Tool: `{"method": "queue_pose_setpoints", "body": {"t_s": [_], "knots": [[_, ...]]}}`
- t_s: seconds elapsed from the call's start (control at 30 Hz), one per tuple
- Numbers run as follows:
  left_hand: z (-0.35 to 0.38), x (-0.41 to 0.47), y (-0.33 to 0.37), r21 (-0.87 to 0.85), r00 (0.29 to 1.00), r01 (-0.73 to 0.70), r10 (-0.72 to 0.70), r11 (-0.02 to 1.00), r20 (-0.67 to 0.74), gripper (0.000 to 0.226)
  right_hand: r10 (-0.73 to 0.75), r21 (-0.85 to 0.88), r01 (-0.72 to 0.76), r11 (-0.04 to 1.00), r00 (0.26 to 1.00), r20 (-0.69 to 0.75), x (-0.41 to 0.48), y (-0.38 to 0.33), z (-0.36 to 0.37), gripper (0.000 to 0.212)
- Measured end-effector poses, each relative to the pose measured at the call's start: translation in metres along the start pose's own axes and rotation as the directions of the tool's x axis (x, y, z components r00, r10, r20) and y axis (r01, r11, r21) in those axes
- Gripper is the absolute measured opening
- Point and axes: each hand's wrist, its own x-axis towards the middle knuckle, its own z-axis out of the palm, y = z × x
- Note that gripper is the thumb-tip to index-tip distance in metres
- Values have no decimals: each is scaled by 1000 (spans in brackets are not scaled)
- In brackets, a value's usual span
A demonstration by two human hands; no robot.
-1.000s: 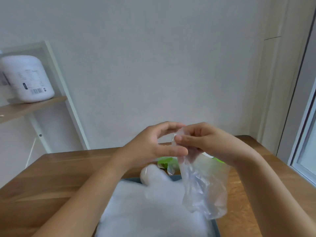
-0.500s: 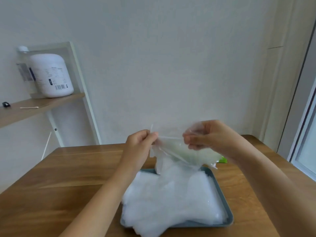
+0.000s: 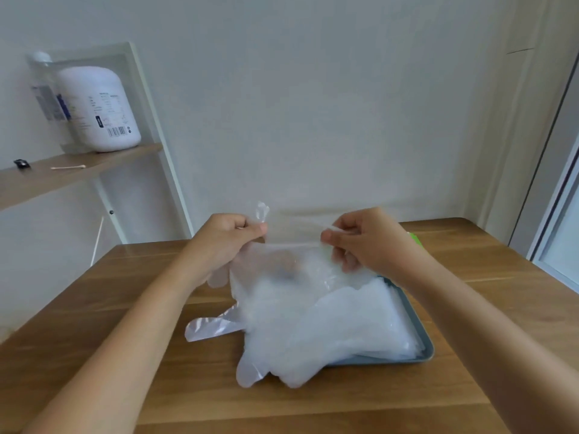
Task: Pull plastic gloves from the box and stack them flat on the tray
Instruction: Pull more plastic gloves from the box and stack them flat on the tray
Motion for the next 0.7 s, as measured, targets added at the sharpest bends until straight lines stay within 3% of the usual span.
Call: {"method": "queue_pose_setpoints", "body": {"t_s": [0.13,0.23,0.47,0.53,0.6,0.7], "knots": [[22,10,-14,133,994,11,-25,991,106,29,53,-85,-53,995,999,-6,-6,37,3,26],[43,17,-28,199,979,-53,11,978,202,24,159,-102,-150,983,983,87,-9,67,6,21],[80,37,-66,261,951,-141,57,955,304,21,242,-197,-207,958,954,178,4,103,2,16],[85,38,-74,272,963,-125,51,954,263,18,259,-258,-206,944,946,193,6,111,5,18],[87,35,-74,326,989,-102,61,940,133,9,280,-304,-216,928,942,185,8,116,6,21],[90,19,-69,595,966,-176,254,784,-49,30,290,-353,-209,912,937,193,11,120,6,17]]}}
